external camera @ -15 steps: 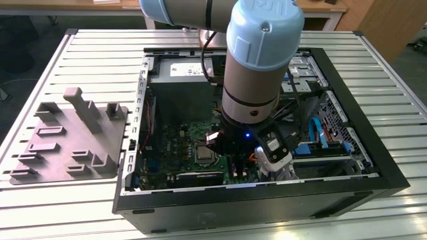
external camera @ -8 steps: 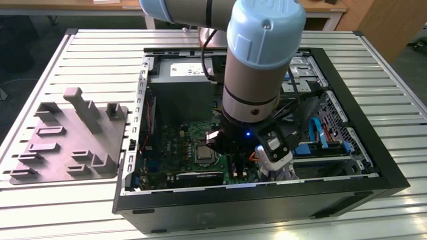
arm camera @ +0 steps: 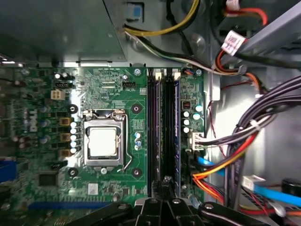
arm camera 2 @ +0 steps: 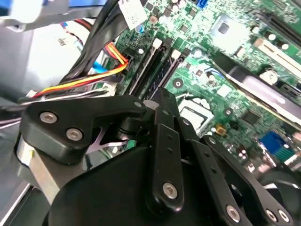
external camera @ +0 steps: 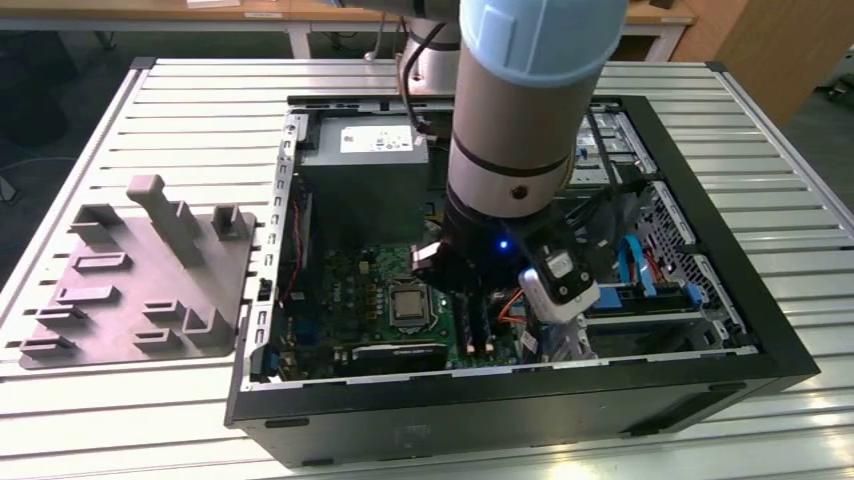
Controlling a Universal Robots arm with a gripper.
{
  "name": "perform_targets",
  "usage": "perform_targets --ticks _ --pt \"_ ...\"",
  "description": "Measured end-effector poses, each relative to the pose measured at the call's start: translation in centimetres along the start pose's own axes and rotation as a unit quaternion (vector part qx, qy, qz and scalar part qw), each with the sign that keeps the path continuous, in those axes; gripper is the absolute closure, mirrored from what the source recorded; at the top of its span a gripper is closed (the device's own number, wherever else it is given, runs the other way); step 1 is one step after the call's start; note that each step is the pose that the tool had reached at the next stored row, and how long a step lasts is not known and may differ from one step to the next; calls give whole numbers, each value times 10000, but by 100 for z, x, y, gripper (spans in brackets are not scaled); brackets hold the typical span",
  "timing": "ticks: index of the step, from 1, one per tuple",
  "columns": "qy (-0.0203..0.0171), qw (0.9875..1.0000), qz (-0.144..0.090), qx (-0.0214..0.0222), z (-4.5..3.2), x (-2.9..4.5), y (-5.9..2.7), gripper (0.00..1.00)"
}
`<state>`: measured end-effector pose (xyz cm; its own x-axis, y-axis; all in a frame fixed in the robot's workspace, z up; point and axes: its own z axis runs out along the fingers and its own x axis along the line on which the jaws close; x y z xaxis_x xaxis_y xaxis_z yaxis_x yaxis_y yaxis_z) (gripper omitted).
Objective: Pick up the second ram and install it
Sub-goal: 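Press down the second ram until it locks into place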
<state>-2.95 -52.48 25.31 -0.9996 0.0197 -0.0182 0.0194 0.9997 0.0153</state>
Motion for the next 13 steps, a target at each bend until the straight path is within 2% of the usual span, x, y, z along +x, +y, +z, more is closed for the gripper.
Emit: perform_targets --ticks 2,4,10,13 --pt "0 10000 0 5 -72 -2 1 90" --pt "0 10000 0 8 -104 -2 2 90" --pt "0 10000 0 10 -105 -2 5 90" --pt "0 10000 0 8 -101 -1 35 90"
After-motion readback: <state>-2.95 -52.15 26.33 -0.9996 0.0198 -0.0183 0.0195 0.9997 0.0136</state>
